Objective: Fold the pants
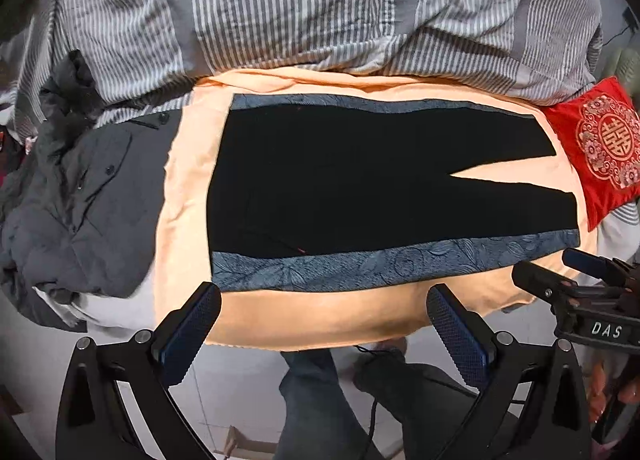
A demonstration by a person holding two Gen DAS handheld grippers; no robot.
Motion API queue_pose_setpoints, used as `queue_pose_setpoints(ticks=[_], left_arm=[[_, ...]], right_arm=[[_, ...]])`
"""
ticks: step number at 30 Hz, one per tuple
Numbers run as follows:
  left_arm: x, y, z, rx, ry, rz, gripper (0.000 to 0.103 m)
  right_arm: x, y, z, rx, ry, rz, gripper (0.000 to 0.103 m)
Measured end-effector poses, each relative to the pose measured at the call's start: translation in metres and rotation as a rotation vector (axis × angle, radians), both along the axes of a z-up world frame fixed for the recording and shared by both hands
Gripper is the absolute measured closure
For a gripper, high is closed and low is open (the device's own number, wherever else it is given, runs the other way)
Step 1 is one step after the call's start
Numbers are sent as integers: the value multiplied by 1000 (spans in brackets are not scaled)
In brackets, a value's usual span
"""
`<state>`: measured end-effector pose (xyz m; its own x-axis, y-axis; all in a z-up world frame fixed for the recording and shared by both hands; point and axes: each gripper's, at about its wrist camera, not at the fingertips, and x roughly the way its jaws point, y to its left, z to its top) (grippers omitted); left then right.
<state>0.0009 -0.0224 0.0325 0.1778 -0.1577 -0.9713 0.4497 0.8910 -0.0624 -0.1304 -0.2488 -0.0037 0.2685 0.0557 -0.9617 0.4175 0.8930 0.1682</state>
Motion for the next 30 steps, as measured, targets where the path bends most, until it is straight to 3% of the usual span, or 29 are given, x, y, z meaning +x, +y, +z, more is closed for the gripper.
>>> queue_pose_setpoints(ticks=[5,12,21,30], left_arm=[[6,7,1,-32,28,59,0],[7,9,1,2,12,111,0],[10,12,9,29,-61,162,0],[2,5,15,52,-100,148,0]], right_arm=[[2,4,3,-14,1,19,0],[3,2,6,-27,7,32,0],[5,4,7,-49,17,67,0],[1,-2,3,-25,8,58,0]])
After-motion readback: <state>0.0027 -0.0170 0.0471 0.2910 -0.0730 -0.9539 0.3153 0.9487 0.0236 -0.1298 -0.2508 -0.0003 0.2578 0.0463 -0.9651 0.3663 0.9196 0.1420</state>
